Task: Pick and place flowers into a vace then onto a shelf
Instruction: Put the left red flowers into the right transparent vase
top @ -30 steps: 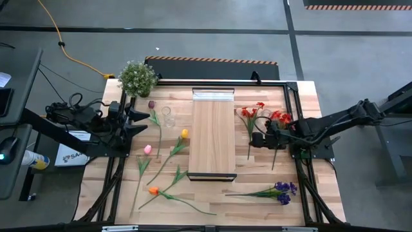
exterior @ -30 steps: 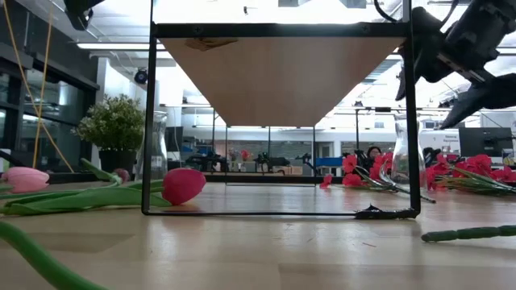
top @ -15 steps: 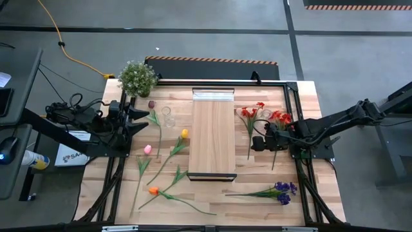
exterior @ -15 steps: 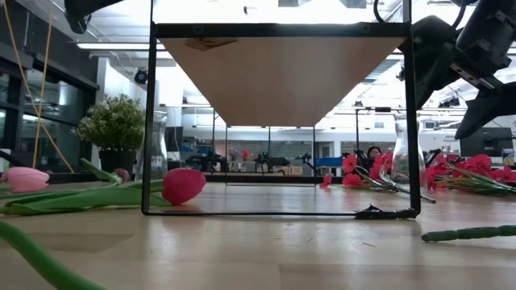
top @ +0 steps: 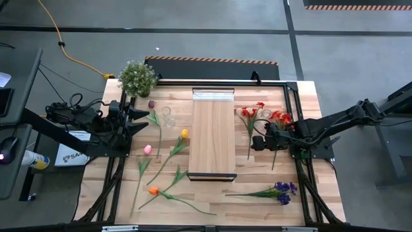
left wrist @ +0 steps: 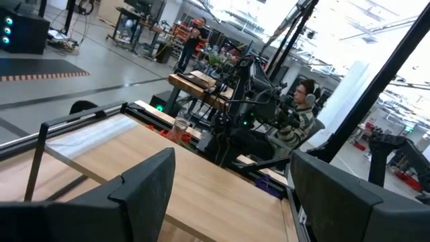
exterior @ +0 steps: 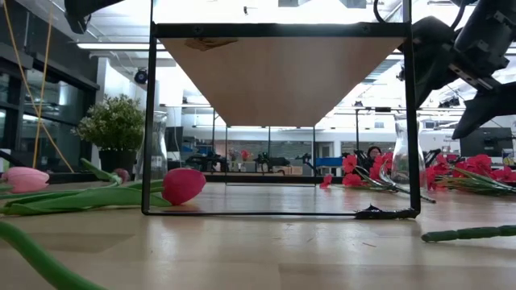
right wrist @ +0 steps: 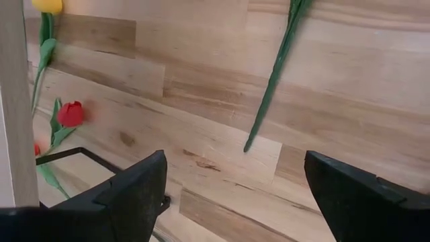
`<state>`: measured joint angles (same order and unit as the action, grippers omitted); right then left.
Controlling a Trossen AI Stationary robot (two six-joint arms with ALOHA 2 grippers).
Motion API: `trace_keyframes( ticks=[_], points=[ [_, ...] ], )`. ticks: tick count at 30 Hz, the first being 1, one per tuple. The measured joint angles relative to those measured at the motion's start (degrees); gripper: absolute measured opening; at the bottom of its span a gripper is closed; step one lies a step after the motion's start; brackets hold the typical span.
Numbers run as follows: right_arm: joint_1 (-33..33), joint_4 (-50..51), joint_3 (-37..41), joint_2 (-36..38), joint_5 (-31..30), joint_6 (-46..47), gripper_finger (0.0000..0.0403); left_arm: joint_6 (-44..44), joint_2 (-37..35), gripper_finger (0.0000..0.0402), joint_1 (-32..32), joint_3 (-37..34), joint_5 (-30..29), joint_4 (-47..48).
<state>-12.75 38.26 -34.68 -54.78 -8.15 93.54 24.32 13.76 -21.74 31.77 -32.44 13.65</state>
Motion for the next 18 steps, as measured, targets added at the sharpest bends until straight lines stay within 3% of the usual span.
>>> trace_keyframes(
  ticks=[12, 18],
  points=[
    [0.0, -2.7, 0.0, 0.0, -1.0, -1.7, 0.0339, 0.0, 0.0, 0.0326, 0.0, 0.0, -0.3, 0.3],
    [0.0, -3.0, -0.1, -3.7, -1.2, -3.8, 0.0337, 0.0, 0.0, 0.0326, 0.0, 0.0, -0.3, 1.4]
  ],
)
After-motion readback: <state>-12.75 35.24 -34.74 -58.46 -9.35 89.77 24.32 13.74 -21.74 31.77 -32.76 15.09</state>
